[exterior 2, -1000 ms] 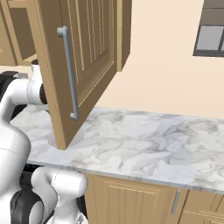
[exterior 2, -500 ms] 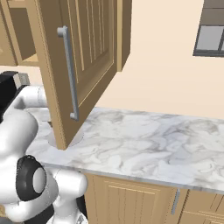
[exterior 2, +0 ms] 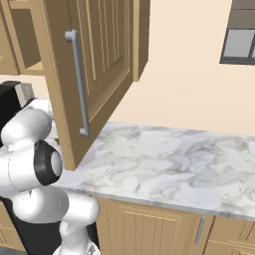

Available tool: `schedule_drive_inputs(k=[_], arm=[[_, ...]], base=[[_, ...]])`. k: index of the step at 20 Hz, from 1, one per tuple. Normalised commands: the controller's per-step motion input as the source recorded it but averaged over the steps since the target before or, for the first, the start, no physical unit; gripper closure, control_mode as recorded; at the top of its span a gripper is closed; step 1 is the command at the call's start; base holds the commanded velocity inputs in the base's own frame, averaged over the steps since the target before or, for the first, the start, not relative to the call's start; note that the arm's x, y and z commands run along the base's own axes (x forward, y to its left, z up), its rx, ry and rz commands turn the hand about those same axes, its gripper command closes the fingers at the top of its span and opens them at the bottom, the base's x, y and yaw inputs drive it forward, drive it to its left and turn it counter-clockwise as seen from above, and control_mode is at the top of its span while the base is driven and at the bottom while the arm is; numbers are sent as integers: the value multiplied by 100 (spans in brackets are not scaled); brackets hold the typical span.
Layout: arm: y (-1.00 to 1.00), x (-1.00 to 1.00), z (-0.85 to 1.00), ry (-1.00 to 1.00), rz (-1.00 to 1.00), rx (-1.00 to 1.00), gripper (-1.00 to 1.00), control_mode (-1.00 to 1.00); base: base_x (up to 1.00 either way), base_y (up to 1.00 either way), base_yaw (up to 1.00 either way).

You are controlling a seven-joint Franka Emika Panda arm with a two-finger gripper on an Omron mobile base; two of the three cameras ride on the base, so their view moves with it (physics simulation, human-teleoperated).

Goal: Move the hot dog bun to the plate on the dining table and place the condiment next to that plate. Then navigate to the fridge and take the sausage and place it on the plate as well.

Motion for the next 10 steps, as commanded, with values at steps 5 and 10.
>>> schedule_drive_inputs(k=[5, 10], arm=[[24, 10, -30, -2, 0, 0, -100, -100], [18, 20, -41, -2, 1, 0, -100, -100]], base=[[0, 0, 0], [0, 0, 0]])
